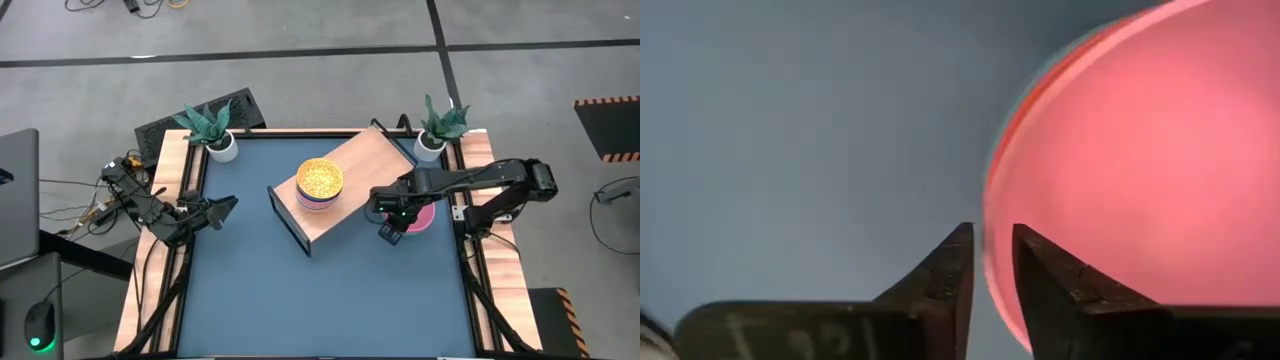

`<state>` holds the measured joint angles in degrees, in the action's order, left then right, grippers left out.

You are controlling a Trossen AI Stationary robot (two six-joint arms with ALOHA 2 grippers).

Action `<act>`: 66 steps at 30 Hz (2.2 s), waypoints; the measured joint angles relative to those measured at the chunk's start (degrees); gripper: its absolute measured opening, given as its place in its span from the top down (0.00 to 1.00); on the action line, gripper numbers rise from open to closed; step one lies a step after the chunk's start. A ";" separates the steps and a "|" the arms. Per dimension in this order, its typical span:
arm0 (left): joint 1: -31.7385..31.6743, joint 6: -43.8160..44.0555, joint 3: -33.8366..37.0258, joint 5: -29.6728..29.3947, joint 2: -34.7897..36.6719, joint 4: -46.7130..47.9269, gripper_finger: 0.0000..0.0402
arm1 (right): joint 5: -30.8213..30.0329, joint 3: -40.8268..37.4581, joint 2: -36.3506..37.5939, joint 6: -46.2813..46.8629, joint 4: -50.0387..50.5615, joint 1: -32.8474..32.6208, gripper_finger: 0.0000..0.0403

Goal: Place and stack bowls onto a shelf
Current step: Put the pink bowl on the shelf

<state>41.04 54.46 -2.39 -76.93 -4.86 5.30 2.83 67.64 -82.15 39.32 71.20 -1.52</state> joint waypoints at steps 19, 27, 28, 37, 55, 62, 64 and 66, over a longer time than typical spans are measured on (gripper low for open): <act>0.00 0.47 0.01 -0.91 0.00 0.09 0.59 | -0.05 -1.14 -0.52 -1.87 1.73 -0.02 0.93; 0.00 1.51 0.01 -0.91 0.00 0.11 0.59 | 0.04 10.03 -0.50 -2.60 13.51 -0.02 0.93; 0.00 1.53 0.01 -0.91 0.00 0.11 0.59 | 0.04 12.16 -0.50 -2.97 15.20 -0.02 0.93; 0.00 1.14 0.01 -1.85 0.00 0.32 0.59 | -8.59 31.20 -0.57 -15.49 16.55 0.23 0.93; 0.00 1.77 0.01 -1.81 -0.01 0.33 0.59 | -12.33 33.35 -14.65 -59.27 14.77 14.72 0.93; 0.00 1.78 0.01 -1.82 -0.02 0.33 0.59 | -10.14 33.42 -15.80 -62.20 16.22 15.58 0.93; 0.00 1.77 0.01 -1.89 -0.01 0.33 0.59 | -10.43 33.43 -15.80 -61.27 16.22 15.63 0.91; 0.00 1.77 0.01 -1.90 0.00 0.33 0.59 | -10.33 33.41 -15.82 -60.47 16.42 15.93 0.86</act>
<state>41.04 56.23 -2.37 -78.83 -4.87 5.63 -7.50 101.06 -97.97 -21.15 87.62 14.41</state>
